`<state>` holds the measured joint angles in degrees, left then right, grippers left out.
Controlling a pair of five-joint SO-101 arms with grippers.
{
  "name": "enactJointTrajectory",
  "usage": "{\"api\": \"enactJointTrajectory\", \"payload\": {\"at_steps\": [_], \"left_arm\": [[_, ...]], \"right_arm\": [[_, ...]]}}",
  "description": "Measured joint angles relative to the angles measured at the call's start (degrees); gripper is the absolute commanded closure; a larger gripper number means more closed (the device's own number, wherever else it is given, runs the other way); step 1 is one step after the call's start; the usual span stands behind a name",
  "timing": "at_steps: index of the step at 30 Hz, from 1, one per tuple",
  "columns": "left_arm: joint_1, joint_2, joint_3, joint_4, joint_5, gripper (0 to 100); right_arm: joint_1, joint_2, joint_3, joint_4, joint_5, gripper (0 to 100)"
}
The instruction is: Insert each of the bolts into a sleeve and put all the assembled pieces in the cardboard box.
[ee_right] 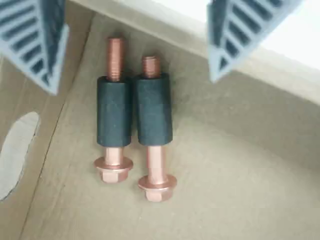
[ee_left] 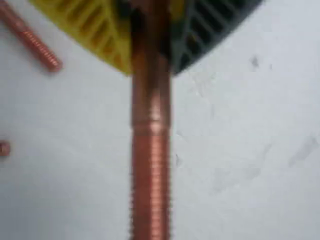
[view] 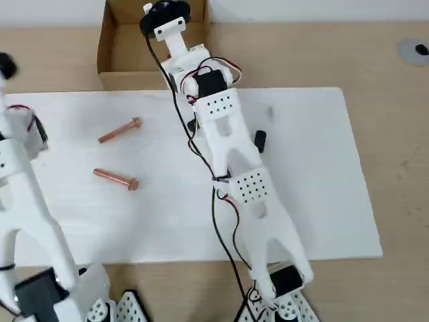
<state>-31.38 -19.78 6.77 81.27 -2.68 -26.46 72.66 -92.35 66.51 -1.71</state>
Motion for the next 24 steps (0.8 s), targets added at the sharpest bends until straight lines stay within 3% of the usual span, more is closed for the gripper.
{"api": "enactJointTrajectory", "payload": {"at_steps": [6, 8, 16, 20, 24], "left_arm": [[-11.96, -1.05, -0.7, 2.46, 42.73, 99], [-13.1, -1.32, 0.18, 2.46, 52.4, 99], [-11.96, -1.41, 9.14, 1.76, 61.01, 99], [-11.96, -1.41, 16.0, -5.63, 67.16, 99], [-11.87, -1.41, 24.79, -18.55, 71.21, 99]], "right_arm": [[0.0, 0.0, 0.0, 0.0, 0.0, 76.3], [0.0, 0.0, 0.0, 0.0, 0.0, 76.3], [0.0, 0.0, 0.0, 0.0, 0.0, 76.3], [0.0, 0.0, 0.0, 0.0, 0.0, 76.3], [0.0, 0.0, 0.0, 0.0, 0.0, 76.3]]}}
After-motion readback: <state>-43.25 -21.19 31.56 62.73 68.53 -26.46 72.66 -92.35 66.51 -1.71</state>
